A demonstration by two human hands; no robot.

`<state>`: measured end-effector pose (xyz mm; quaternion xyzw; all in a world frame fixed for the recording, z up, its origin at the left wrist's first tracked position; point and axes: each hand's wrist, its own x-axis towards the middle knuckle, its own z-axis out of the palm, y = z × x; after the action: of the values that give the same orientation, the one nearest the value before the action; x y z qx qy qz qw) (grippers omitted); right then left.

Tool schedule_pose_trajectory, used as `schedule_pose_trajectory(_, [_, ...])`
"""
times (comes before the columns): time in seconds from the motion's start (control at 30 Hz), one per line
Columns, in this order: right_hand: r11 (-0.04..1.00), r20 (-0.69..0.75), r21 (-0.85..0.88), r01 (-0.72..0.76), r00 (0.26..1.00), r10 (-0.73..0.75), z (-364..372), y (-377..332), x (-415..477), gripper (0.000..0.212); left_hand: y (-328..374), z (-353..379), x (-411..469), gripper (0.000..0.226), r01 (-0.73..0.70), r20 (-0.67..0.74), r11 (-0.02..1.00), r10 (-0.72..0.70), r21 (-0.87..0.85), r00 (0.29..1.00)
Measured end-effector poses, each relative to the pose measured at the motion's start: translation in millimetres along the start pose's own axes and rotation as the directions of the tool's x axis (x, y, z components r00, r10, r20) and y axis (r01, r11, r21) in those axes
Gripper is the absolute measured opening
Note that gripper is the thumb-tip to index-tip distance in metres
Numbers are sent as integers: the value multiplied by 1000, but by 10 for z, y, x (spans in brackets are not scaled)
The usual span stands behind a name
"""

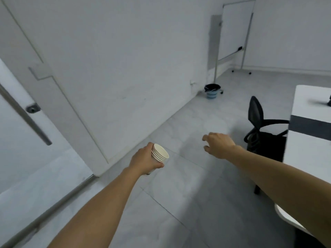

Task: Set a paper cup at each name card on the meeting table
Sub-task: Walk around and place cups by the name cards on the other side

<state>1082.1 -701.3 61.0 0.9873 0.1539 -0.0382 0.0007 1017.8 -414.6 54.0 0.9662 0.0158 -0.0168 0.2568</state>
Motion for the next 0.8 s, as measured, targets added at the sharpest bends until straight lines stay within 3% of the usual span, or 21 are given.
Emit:
schedule_pose_trajectory(0.17, [986, 39, 7, -170, 985, 169, 103, 693, 738, 39, 204, 370, 1221, 69, -117, 120, 993, 120, -29, 986])
schedule_pose_trajectory(0.57, [953, 52, 26, -302, 953, 300, 56, 2049, 2611, 36, 960, 717, 3760, 72, -247, 171, 968, 250, -39, 953])
schedule_pose_trajectory(0.8, [921, 67, 23, -389, 920, 387, 74, 2867, 3325, 33, 1524, 1078, 5071, 73, -361, 271, 932, 358, -43, 893])
